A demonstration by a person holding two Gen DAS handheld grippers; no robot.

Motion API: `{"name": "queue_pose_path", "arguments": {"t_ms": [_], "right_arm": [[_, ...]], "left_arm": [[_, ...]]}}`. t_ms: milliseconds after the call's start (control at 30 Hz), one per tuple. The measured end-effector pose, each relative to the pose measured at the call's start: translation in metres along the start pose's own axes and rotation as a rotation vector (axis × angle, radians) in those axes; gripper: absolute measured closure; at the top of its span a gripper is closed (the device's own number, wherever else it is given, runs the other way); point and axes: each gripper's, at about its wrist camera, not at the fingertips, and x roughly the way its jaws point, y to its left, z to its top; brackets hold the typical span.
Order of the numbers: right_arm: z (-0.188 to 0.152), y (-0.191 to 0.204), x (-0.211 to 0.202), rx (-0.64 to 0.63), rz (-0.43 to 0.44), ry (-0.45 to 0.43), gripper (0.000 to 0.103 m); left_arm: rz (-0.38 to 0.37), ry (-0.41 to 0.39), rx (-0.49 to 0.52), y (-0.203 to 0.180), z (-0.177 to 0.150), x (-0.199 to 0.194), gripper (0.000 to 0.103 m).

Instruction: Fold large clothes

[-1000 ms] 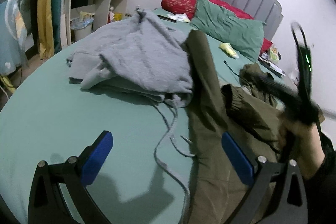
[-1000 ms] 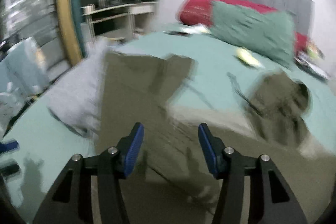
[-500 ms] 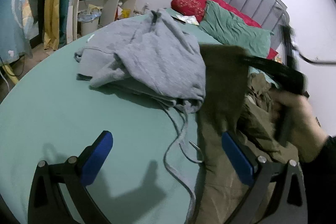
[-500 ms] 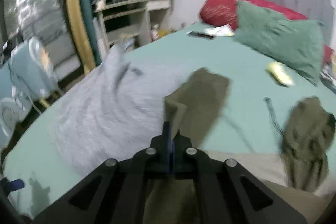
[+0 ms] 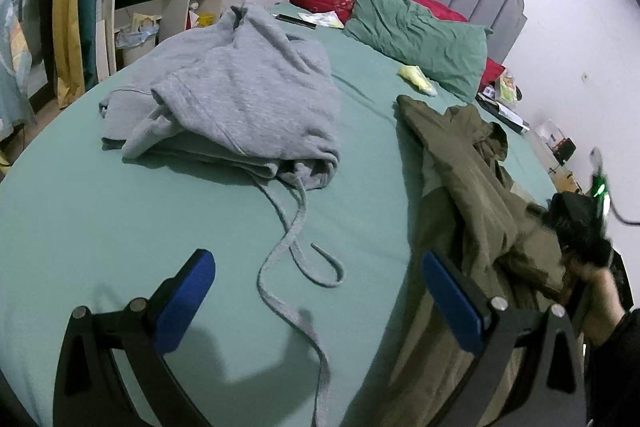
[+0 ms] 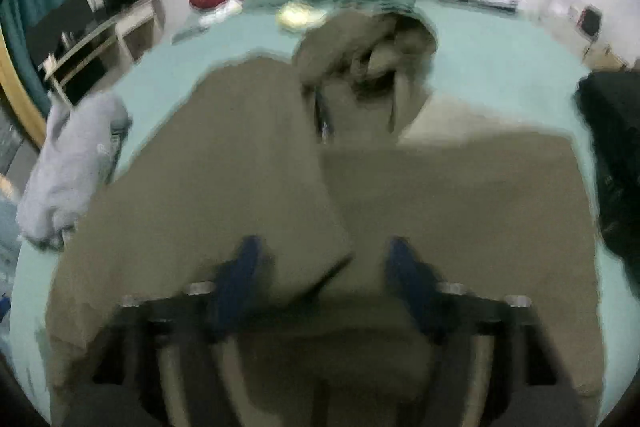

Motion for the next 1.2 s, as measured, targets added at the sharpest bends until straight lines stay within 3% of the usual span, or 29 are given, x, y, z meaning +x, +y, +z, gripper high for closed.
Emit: {"name": "queue_pose_path", "arguments": {"t_ms": [100, 167, 267, 400, 467, 500, 533, 567, 600, 733, 933, 1067, 1167, 1200], "right_arm": [[0.038, 0.047, 0.005, -0.117, 0.045, -0.043, 0.027], [0.061, 0.092, 0.024, -0.201, 0.085, -0.014, 0.027], [0.084, 0.167, 0.073, -0.312, 0.126, 0.106, 0.026], [0.079, 0.256, 0.148, -0.519, 0.012, 0.219, 0.026], [0.07, 0.263, 0.172, -0.578, -0.049, 0.252, 0.026], [0.067, 0.263, 0.189, -0.576, -0.068, 0.289, 0.031], [0.07, 0.259, 0.194, -0.564, -0.064, 0.303, 0.046], [0.074, 0.252, 0.197, -0.543, -0.08, 0.304, 0.096], [0.078, 0.247, 0.196, -0.525, -0.078, 0.295, 0.101], [0.088, 0.235, 0.161, -0.539, -0.065, 0.203, 0.102], [0.135, 0.229, 0.02, -0.5, -0.038, -0.119, 0.102], [0.136, 0.172, -0.071, -0.428, -0.072, -0.236, 0.102], [0.107, 0.097, -0.126, -0.256, -0.098, -0.272, 0.102], [0.083, 0.058, -0.141, -0.145, -0.122, -0.268, 0.102]], "left_arm": [[-0.004, 0.007, -0.023, 0.004, 0.0, 0.004, 0.0], [-0.003, 0.017, -0.037, 0.008, 0.0, 0.008, 0.0], [0.018, 0.023, -0.041, 0.014, -0.001, 0.017, 0.0], [0.039, 0.044, -0.039, 0.022, 0.0, 0.029, 0.0], [0.025, 0.049, -0.05, 0.026, 0.002, 0.033, 0.0], [0.019, 0.056, -0.056, 0.027, 0.003, 0.035, 0.0], [0.01, 0.057, -0.062, 0.027, 0.004, 0.035, 0.0], [-0.011, 0.053, -0.064, 0.026, 0.005, 0.034, 0.0], [-0.021, 0.055, -0.055, 0.025, 0.004, 0.033, 0.0], [-0.046, 0.062, -0.057, 0.02, 0.004, 0.028, 0.0], [-0.078, 0.073, -0.034, 0.002, -0.002, 0.022, 0.0], [-0.09, 0.083, 0.009, -0.016, -0.008, 0.018, 0.0], [-0.148, 0.109, 0.03, -0.034, -0.015, 0.016, 0.0], [-0.168, 0.124, 0.046, -0.042, -0.018, 0.017, 0.0]]}}
